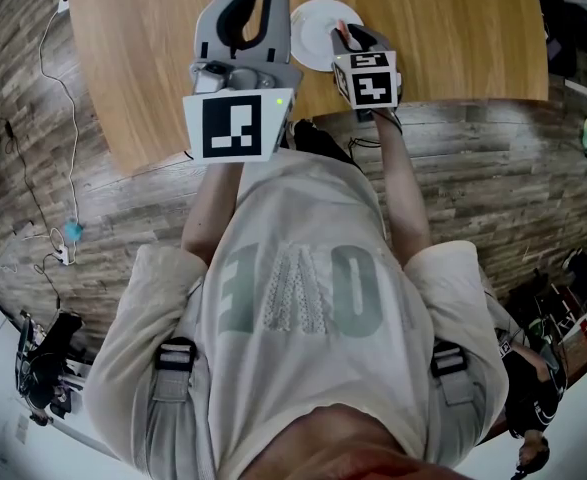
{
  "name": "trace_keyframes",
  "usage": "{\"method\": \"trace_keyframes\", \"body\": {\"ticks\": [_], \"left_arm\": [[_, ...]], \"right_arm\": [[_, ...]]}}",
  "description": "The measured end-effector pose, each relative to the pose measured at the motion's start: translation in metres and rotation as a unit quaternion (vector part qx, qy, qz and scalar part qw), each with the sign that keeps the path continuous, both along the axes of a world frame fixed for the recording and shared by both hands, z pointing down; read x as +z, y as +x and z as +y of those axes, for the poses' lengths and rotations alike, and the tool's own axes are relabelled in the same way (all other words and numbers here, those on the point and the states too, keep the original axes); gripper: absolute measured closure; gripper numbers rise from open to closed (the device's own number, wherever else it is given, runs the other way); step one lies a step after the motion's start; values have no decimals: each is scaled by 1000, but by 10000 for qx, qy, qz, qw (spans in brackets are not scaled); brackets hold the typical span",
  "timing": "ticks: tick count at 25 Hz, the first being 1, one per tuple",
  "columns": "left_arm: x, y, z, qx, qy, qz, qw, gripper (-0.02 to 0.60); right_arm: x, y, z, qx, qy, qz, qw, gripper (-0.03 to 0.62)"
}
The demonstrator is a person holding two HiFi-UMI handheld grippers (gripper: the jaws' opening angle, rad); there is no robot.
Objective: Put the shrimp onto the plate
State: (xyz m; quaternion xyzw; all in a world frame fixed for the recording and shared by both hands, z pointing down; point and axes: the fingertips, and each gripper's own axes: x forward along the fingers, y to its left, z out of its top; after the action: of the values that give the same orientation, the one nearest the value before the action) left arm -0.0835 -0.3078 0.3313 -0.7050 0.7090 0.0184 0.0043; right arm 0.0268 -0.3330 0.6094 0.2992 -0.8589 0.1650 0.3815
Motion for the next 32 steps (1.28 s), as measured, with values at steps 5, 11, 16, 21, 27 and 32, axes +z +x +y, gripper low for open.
{"method": "trace_keyframes", "body": {"ticks": [5,11,16,21,27,32], "left_arm": [[-7,-3,1,61,96,-23,9999,571],[-20,-1,-3,132,265,-37,9996,572],[-39,3,-2,246,470,-24,9986,572],[-70,9,-4,416,824,-76,9957,572],[-90,15,-3,591,1181,-176,9911,571],[-85,23,-5,637,1070,-409,9914,571]], "right_arm": [[-19,-10,-7,136,70,-213,9997,490],[-91,-23,-32,260,837,-845,9926,493],[-184,-27,-45,470,1881,-1497,9695,552],[-285,-15,-44,795,2958,-2285,9241,574],[-355,7,-22,1025,3739,-2984,8722,574],[-358,18,-1,991,3984,-2861,8658,574]]}}
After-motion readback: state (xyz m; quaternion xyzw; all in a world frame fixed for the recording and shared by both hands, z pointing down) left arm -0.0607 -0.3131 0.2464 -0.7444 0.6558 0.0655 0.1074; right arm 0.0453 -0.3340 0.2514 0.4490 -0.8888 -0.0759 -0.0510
